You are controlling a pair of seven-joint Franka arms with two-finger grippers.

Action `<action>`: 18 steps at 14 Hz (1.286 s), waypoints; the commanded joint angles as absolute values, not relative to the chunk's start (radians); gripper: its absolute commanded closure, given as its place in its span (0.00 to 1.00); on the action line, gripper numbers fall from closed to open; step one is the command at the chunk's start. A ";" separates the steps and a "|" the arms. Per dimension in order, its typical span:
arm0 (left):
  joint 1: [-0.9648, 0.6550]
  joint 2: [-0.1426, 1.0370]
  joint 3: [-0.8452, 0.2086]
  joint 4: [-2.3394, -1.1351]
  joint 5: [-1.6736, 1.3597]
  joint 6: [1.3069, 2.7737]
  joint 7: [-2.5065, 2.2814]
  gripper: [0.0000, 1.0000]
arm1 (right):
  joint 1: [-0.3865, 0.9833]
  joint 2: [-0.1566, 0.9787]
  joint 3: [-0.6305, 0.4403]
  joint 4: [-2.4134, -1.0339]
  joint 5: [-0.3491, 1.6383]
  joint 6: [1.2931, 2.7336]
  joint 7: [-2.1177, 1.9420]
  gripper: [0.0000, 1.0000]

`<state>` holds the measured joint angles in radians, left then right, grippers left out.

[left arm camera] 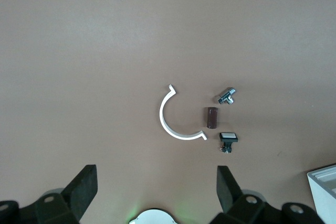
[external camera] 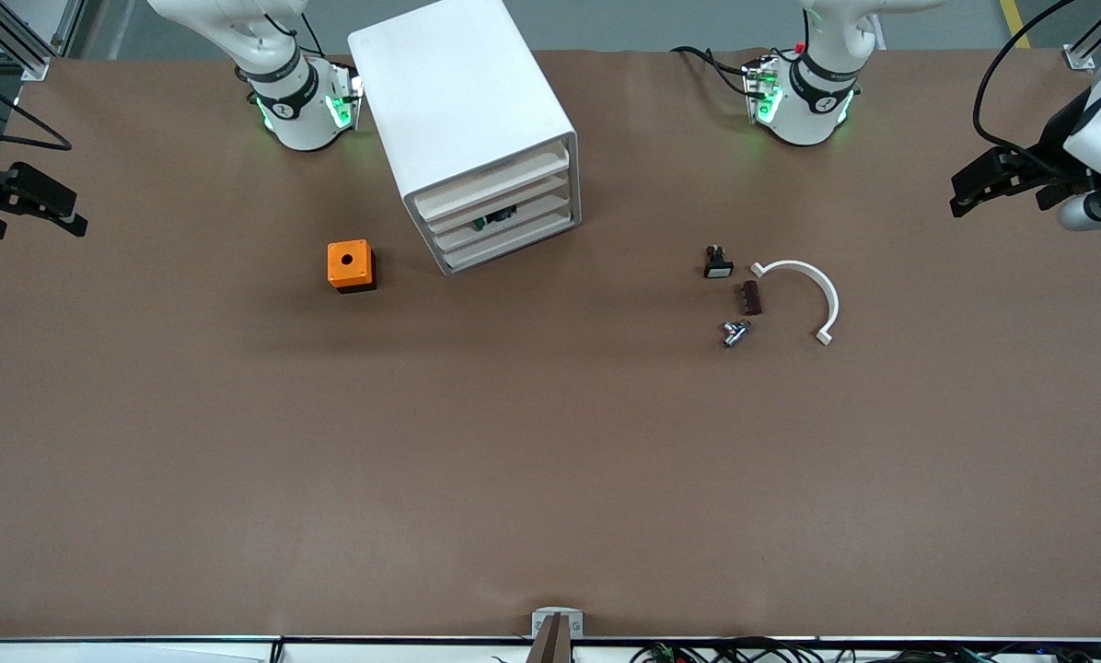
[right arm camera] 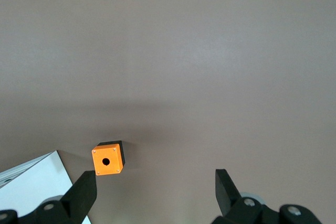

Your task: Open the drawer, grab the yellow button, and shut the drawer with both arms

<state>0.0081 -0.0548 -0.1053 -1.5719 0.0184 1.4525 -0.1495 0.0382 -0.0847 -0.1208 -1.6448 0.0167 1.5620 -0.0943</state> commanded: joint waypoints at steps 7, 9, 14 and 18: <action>0.009 0.069 -0.106 -1.461 0.040 1.434 -0.133 0.00 | 0.034 -0.106 -0.118 -1.663 0.009 1.560 -0.091 0.00; 0.017 0.109 -0.101 -1.459 0.038 1.440 -0.124 0.00 | 0.032 -0.106 -0.118 -1.663 0.009 1.560 -0.091 0.00; -0.021 0.234 -0.113 -1.460 0.037 1.499 -0.149 0.00 | 0.034 -0.106 -0.118 -1.658 0.009 1.560 -0.091 0.00; -0.087 0.340 -0.121 -1.459 0.012 1.499 -0.448 0.00 | 0.034 -0.106 -0.118 -1.658 0.009 1.559 -0.092 0.00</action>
